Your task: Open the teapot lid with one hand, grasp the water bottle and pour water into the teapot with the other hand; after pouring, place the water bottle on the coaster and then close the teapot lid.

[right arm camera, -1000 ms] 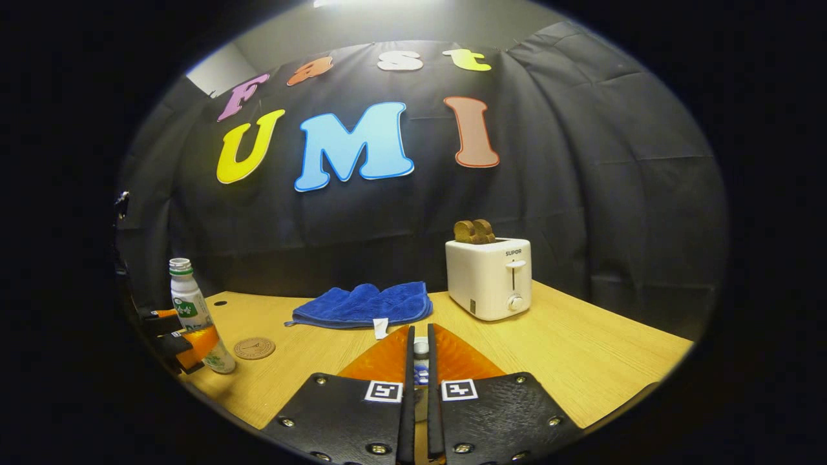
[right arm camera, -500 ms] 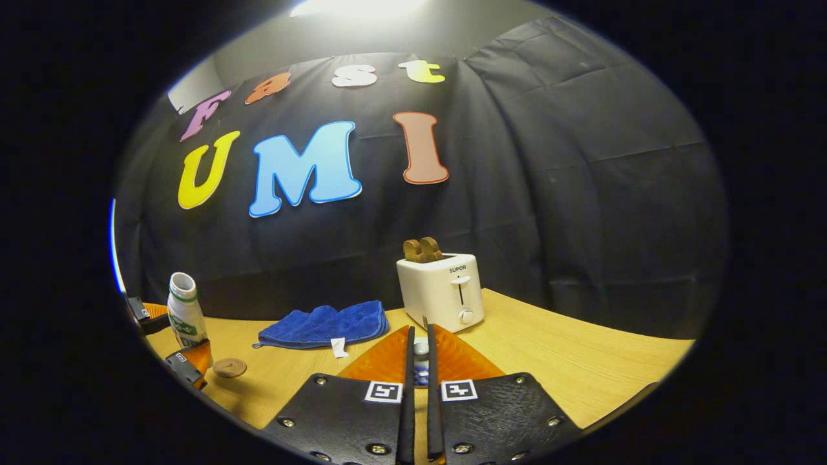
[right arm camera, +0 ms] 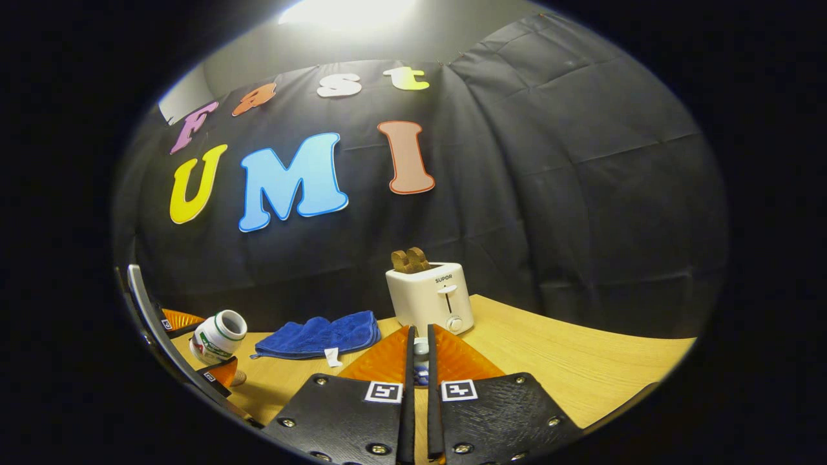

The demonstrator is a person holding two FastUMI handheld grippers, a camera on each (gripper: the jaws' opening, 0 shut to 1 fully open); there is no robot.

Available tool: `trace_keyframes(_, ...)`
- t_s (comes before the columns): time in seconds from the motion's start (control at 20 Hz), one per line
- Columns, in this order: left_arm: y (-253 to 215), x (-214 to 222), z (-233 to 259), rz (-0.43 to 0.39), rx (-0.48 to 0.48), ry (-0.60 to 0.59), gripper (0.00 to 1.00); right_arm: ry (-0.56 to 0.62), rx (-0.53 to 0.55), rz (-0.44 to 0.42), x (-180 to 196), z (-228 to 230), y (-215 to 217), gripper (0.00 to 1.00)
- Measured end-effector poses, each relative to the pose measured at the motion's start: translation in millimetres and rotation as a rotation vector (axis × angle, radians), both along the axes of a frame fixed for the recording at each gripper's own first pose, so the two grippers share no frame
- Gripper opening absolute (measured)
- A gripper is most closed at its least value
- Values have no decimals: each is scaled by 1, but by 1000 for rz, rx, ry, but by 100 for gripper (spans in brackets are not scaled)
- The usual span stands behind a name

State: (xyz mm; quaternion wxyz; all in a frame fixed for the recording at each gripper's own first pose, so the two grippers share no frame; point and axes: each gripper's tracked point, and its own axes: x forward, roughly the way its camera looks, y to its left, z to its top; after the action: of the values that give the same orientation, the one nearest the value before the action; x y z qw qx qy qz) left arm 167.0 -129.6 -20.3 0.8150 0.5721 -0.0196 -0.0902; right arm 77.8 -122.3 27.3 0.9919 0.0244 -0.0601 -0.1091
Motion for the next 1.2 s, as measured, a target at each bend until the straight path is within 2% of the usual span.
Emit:
trace_keyframes(0.1,-5,4,0,-16,59,3,72,-5,20,0,-1,1,-2,7)
trace_keyframes(0.15,-7,5,0,-25,84,2,81,-3,30,1,-1,1,-3,7)
trace_keyframes(0.2,-11,5,3,-32,112,-7,77,-2,41,3,-1,0,-4,7)
trace_keyframes(0.25,-13,4,6,-39,140,-21,81,-4,52,5,-1,1,-5,7)
trace_keyframes(0.45,-31,4,9,-78,225,-55,81,-17,86,-3,-5,4,-13,7)
trace_keyframes(0.5,-34,2,10,-85,248,-62,77,-19,97,-4,-4,4,-15,7)
trace_keyframes(0.55,-37,-1,10,-94,269,-70,81,-20,108,-4,-4,4,-17,7)
trace_keyframes(0.6,-40,0,10,-100,291,-76,81,-22,120,-5,-5,4,-18,7)
trace_keyframes(0.8,-47,1,7,-120,349,-94,81,-20,163,5,-4,2,-21,7)
trace_keyframes(1.2,-52,-1,8,-143,472,-150,81,-22,178,13,-5,3,-21,7)
